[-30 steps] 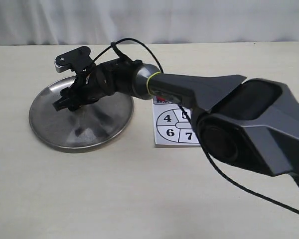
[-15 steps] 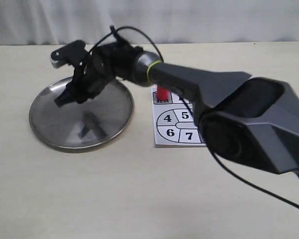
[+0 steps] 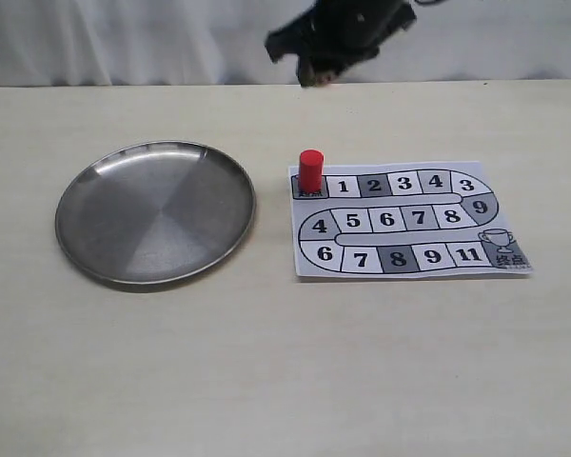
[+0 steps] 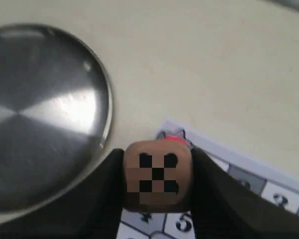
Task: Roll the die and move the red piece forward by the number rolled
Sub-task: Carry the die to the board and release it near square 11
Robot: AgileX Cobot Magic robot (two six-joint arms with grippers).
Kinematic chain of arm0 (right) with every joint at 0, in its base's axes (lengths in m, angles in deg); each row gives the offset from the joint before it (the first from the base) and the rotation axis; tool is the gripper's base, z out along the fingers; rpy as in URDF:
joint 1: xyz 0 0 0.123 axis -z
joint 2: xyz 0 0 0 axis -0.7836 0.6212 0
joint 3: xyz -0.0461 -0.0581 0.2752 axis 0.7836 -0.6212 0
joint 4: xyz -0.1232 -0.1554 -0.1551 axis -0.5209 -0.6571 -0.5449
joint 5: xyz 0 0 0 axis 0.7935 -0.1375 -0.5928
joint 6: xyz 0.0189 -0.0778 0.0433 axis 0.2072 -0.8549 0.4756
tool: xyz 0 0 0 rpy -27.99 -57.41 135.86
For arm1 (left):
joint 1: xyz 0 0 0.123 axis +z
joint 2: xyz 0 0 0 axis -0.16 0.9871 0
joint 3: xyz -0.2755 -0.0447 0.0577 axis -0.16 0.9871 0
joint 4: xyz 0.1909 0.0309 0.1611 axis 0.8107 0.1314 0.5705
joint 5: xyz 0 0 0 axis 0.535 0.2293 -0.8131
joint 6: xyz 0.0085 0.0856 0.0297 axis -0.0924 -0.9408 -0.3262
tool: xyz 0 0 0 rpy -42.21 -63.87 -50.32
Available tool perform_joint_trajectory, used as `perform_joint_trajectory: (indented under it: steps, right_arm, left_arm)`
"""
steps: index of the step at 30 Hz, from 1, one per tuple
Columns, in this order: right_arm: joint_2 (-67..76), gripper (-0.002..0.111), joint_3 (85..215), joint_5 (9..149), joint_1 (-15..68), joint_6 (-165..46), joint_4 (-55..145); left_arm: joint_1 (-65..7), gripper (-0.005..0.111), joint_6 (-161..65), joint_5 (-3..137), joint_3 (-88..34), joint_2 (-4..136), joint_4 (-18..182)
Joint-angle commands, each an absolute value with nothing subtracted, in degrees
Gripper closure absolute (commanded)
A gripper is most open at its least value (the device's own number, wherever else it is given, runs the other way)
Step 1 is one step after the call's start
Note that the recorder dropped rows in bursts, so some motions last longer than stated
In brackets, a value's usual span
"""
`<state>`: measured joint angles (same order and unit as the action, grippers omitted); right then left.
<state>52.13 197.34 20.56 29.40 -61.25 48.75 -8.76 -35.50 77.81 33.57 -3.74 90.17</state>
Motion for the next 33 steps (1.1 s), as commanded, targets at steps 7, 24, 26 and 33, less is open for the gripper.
perform_joint_trajectory:
  steps: [7,24,26,33]
  right_arm:
    - [47.4,0.104,165.0,43.2,37.6,-59.5,49.3]
    - [48.6,0.022,163.5,45.3,37.4,-58.4,46.4]
    - [47.1,0.021,163.5,45.3,37.4,-58.4,46.4]
    - [40.5,0.021,163.5,44.0,37.4,-58.4,46.4]
  left_arm:
    - [-9.2,0.107,-35.5,77.3,33.7,-3.9,90.2]
    - [-9.2,0.107,-35.5,77.3,33.7,-3.9,90.2]
    - [-9.2,0.107,-35.5,77.3,33.7,-3.9,90.2]
    - [-9.2,0.107,-35.5,77.3,33.7,-3.9,90.2]
